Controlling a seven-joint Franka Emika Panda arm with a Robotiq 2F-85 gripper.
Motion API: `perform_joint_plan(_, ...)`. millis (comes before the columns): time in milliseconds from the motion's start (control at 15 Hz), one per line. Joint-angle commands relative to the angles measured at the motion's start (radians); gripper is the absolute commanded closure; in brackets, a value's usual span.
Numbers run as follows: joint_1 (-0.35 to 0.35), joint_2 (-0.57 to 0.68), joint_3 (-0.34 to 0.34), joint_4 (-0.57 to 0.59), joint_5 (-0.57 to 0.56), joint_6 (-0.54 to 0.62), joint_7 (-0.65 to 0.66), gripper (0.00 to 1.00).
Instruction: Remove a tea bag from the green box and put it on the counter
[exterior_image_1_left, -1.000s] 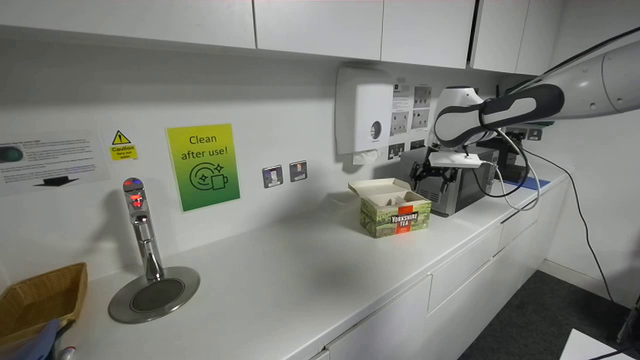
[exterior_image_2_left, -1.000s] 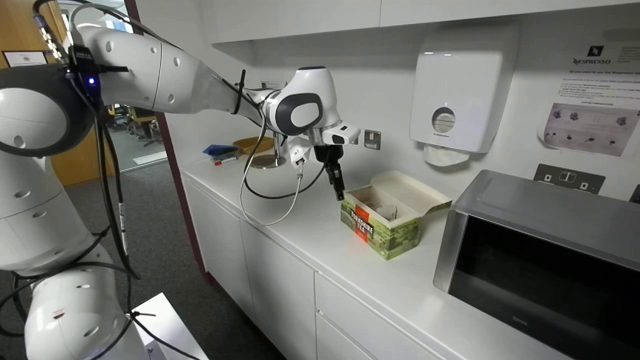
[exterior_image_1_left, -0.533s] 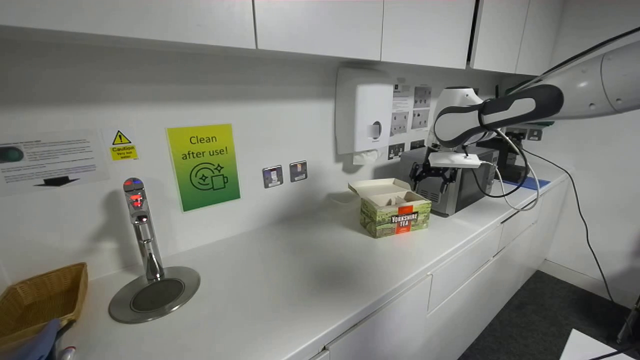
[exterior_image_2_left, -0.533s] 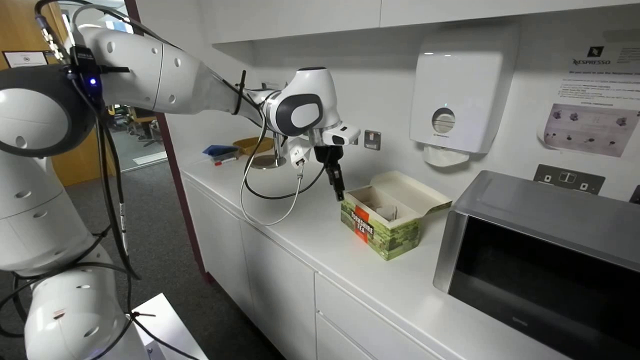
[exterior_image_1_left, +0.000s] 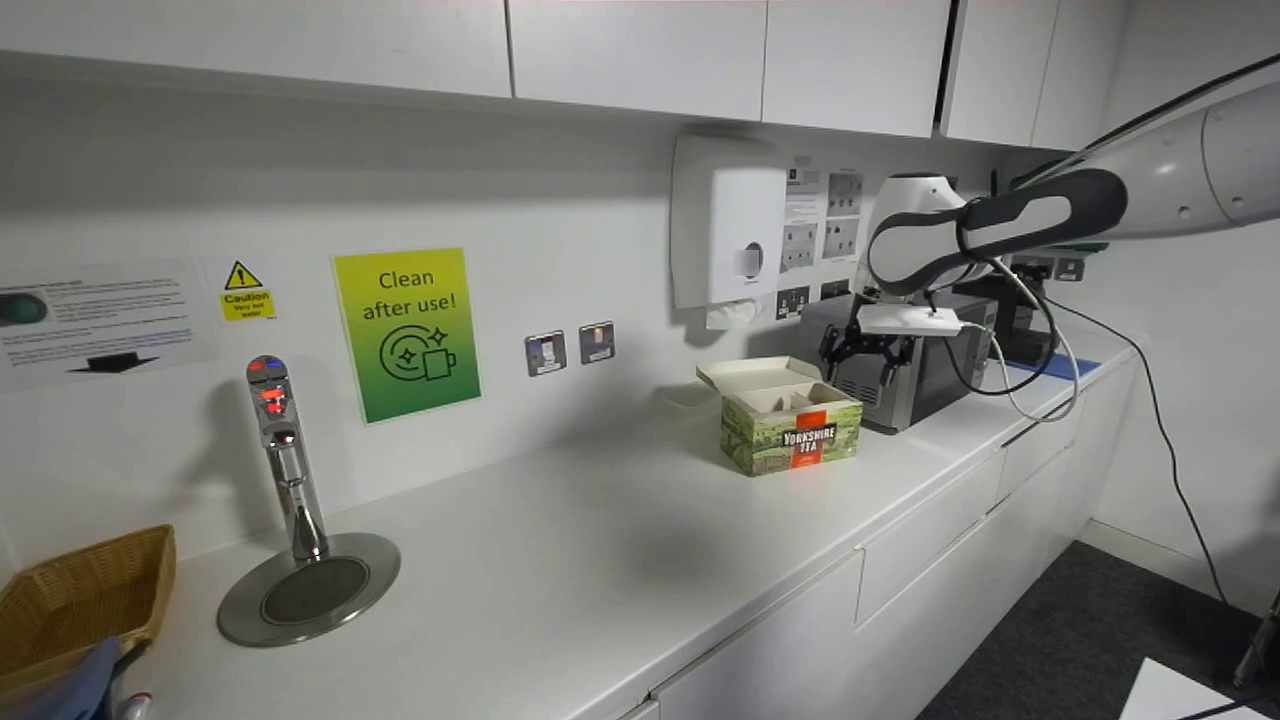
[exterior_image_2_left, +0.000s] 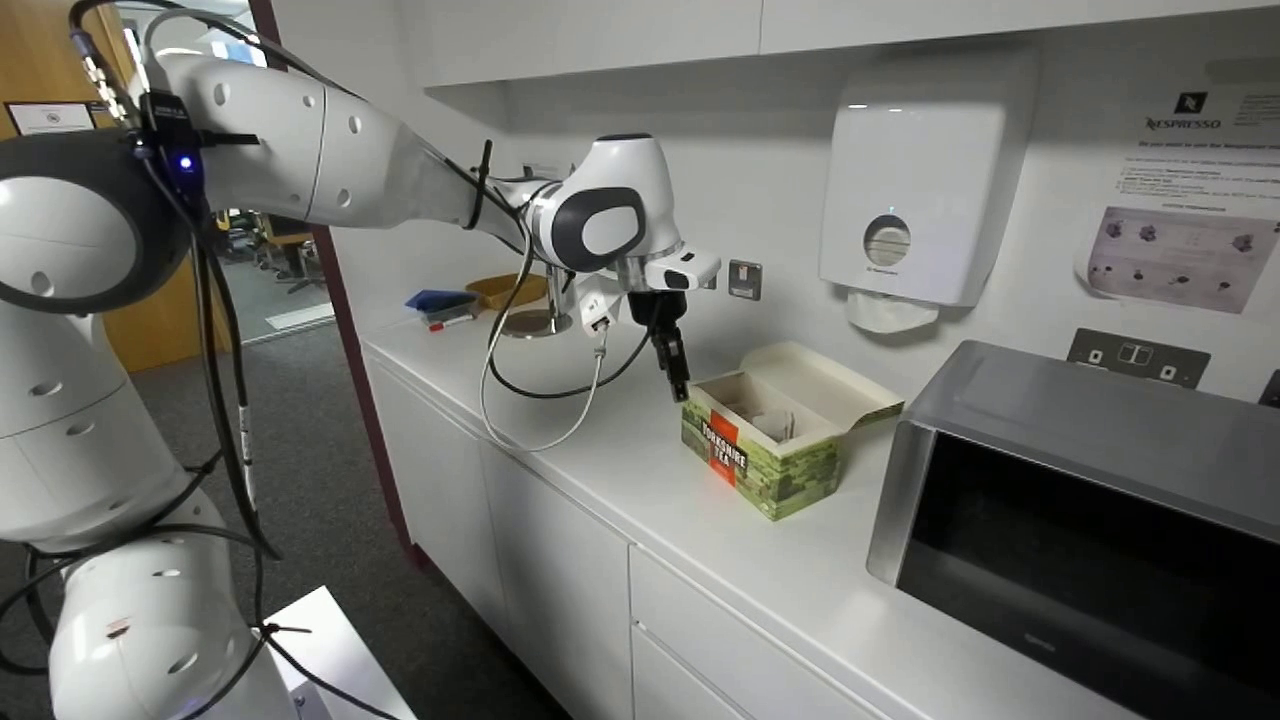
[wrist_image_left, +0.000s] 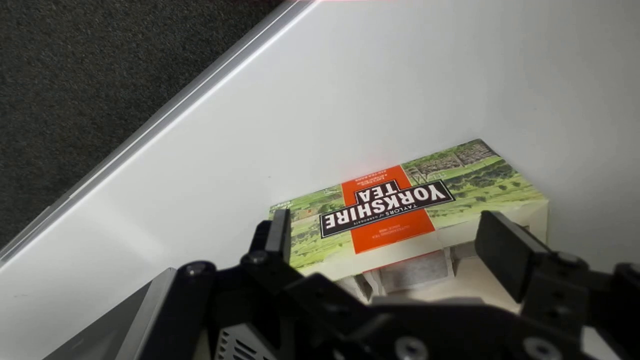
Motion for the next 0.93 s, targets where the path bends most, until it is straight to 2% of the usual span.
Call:
perform_joint_plan(0, 0.018, 0.004, -0.019, 0.006, 0.004, -0.009, -0.001, 0.00)
perform_joint_plan(467, 0.016, 0.041, -0.031, 0.033, 0.018, -0.034, -0.024, 0.00)
perform_joint_plan(867, 0.011, 0.147, -0.056, 0.192, -0.021, -0.102, -0.029, 0.00)
